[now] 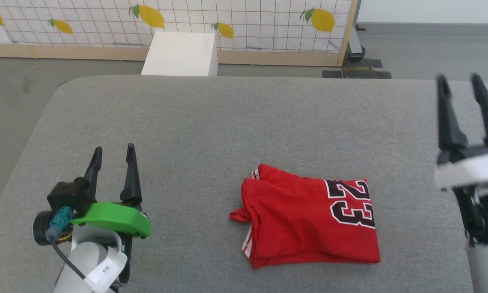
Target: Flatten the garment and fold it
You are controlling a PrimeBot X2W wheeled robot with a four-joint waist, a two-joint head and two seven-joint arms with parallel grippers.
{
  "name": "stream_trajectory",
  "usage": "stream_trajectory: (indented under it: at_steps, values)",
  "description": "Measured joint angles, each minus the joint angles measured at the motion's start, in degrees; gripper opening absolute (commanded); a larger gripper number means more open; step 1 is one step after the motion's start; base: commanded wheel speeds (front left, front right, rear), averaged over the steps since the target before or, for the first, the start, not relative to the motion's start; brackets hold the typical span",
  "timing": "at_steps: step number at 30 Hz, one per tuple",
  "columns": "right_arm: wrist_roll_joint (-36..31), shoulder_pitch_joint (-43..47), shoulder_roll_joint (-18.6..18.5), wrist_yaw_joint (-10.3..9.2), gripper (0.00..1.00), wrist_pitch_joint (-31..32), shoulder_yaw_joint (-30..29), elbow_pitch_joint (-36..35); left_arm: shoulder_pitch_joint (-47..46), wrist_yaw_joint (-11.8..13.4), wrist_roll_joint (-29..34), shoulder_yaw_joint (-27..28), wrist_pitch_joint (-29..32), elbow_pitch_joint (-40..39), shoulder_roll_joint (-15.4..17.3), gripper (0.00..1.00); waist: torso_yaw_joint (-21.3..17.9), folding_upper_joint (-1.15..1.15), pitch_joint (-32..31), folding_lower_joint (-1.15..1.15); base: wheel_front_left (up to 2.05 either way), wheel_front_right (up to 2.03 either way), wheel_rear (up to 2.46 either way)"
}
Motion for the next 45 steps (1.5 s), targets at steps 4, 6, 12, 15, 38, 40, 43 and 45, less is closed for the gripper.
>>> stream_trajectory:
  at_steps: [4, 6, 12, 15, 38, 40, 43, 45]
  values:
    - [-3.4, 5.7, 2.3, 0.00, 1.00, -3.2, -5.0, -1.0, 0.8, 0.0, 0.2, -0.4, 0.0, 0.3, 0.1, 1.00, 0.2, 0.00, -0.5, 0.00, 0.00, 0.00, 0.00]
    - [-4.6, 8.4, 3.5, 0.00, 1.00, -3.7, -7.0, -1.3, 1.2, -0.1, -0.1, -0.6, 0.5, 0.3, 0.1, 1.00, 0.4, 0.00, -0.8, 0.00, 0.00, 0.00, 0.00]
    - [-7.3, 14.2, 5.9, 0.00, 1.00, -3.8, -8.2, -1.7, 2.1, -0.6, -0.6, -1.4, 1.3, 0.5, 0.0, 1.00, 0.5, 0.00, -1.2, 0.00, 0.00, 0.00, 0.00]
    - [-7.7, 16.5, 6.4, 0.00, 1.00, -3.3, -7.6, -1.7, 2.3, -0.7, -0.8, -1.8, 1.5, 1.2, 0.0, 1.00, 0.6, 0.00, -1.1, 0.00, 0.00, 0.00, 0.00]
    - [-9.9, 19.1, 7.2, 0.00, 1.00, -2.6, -3.8, -0.5, 2.5, -1.0, -1.2, -3.8, 1.5, 5.0, -0.5, 1.00, 0.2, 0.00, -0.1, 0.00, 0.00, 0.00, 0.00]
    - [-10.0, 19.1, 7.3, 0.00, 1.00, -2.6, -3.9, -0.5, 2.6, -1.0, -1.2, -3.9, 1.4, 5.0, -0.5, 1.00, 0.2, 0.00, 0.0, 0.00, 0.00, 0.00, 0.00]
    - [-10.0, 19.1, 7.4, 0.00, 1.00, -2.6, -4.1, -0.4, 2.6, -1.0, -1.2, -4.0, 1.0, 5.0, -0.5, 1.00, 0.2, 0.00, 0.2, 0.00, 0.00, 0.00, 0.00]
    - [-10.0, 19.1, 7.5, 0.00, 1.00, -2.6, -4.1, -0.3, 2.6, -1.0, -1.2, -4.0, 1.0, 5.0, -0.5, 1.00, 0.2, 0.00, 0.3, 0.00, 0.00, 0.00, 0.00]
